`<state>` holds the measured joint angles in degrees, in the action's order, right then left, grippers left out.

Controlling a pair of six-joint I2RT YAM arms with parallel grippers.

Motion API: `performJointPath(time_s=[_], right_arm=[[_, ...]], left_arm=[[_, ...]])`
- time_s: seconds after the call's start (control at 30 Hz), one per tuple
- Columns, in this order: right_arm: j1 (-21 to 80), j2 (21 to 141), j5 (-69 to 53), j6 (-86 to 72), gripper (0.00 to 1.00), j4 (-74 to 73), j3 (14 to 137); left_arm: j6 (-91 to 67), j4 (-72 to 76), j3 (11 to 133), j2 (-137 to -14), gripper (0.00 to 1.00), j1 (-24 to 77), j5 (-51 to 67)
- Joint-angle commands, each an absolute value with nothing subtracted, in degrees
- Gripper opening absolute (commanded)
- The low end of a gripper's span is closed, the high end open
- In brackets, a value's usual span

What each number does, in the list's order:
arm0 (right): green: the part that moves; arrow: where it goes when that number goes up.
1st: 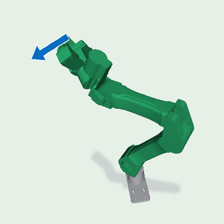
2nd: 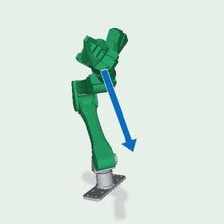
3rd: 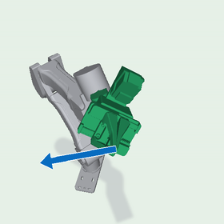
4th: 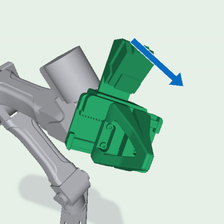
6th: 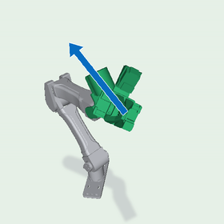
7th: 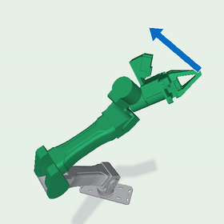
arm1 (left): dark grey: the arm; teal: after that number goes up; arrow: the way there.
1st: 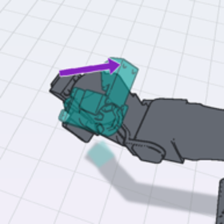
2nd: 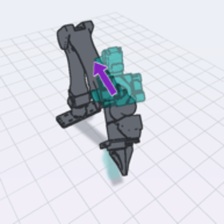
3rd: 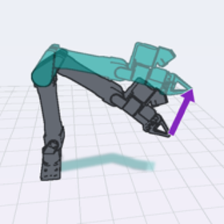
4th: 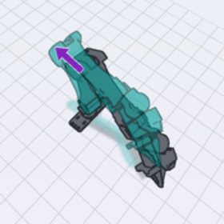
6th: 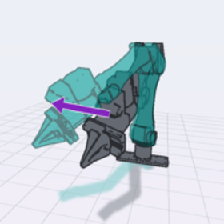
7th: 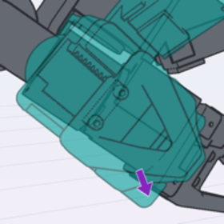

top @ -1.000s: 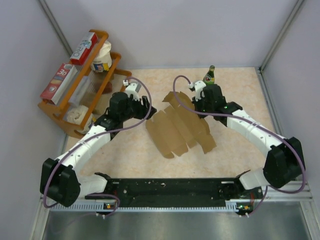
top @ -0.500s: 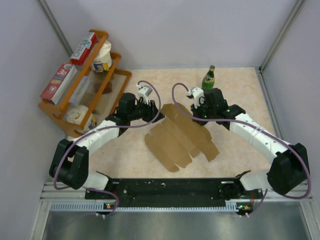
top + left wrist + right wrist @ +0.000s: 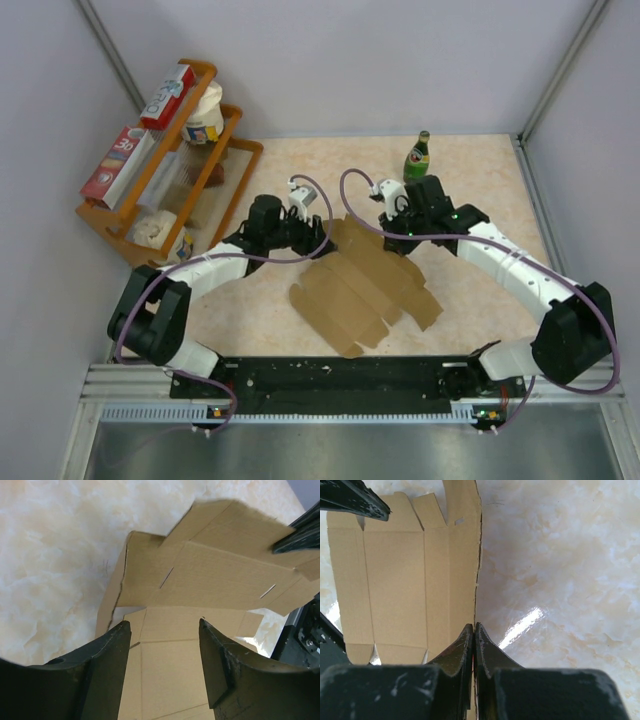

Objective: Fold the paper box

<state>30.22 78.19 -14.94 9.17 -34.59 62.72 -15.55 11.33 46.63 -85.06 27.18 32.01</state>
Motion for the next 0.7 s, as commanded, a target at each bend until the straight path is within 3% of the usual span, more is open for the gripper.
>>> performJointPath(time_s=[0.0, 0.67], right_arm=[[31.02, 77.34, -17.22, 10.54, 0.0, -35.94, 66.71], [30.94, 76.9, -20.92, 10.37, 0.0, -39.55, 67.85]], left_arm=[[-13.19, 16.25, 44.04, -85.96, 0.64, 27.51, 33.4], [-9.84, 21.88, 39.2, -88.77, 0.75, 27.6, 34.89]])
